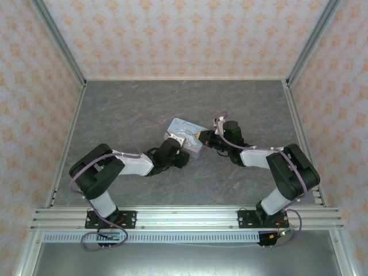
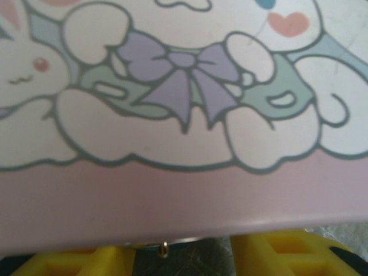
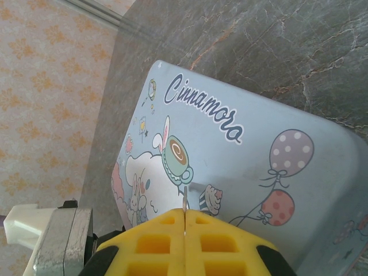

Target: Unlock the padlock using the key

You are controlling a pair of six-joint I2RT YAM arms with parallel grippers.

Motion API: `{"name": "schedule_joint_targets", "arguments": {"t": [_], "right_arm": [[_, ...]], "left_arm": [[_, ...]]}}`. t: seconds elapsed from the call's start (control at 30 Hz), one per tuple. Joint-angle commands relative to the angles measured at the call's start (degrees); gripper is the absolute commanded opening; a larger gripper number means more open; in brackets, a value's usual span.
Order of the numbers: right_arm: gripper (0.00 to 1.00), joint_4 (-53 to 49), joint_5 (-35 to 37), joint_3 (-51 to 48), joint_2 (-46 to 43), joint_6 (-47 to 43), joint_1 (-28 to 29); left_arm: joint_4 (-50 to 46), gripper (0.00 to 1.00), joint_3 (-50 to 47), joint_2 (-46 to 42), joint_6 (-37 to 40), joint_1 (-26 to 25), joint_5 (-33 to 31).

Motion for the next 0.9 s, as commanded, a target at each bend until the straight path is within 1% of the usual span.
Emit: {"name": "schedule_joint_targets", "arguments": {"t": [0.0, 0.4, 0.57, 0.7, 0.87], "right_arm": [[0.00, -2.51, 0.56, 0.35, -0.45, -1.23, 0.43], [0.00, -1.64, 0.49, -0.25, -0.63, -0.88, 0.41], [0.00, 0.50, 0.54, -0.86, -1.52, -0.53, 0.44], [0.00, 2.52, 1.98, -1.95, -4.96, -1.51, 0.44], [0.00, 3.55, 4.32, -4.70, -11.55, -4.68, 0.44]], "left_arm": [[0.82, 0.44, 1.36, 0.04, 0.69, -0.56, -0.78], [0.64, 0.33, 1.47, -0.32, -0.48, -0.63, -2.16], [0.80, 0.28, 1.40, -0.92, -1.59, -0.65, -2.13], [-0.18, 0.26, 1.82, -2.57, -4.69, -0.65, -0.70], [-3.46, 0.25, 2.92, -5.69, -11.65, -0.71, 1.07]]}}
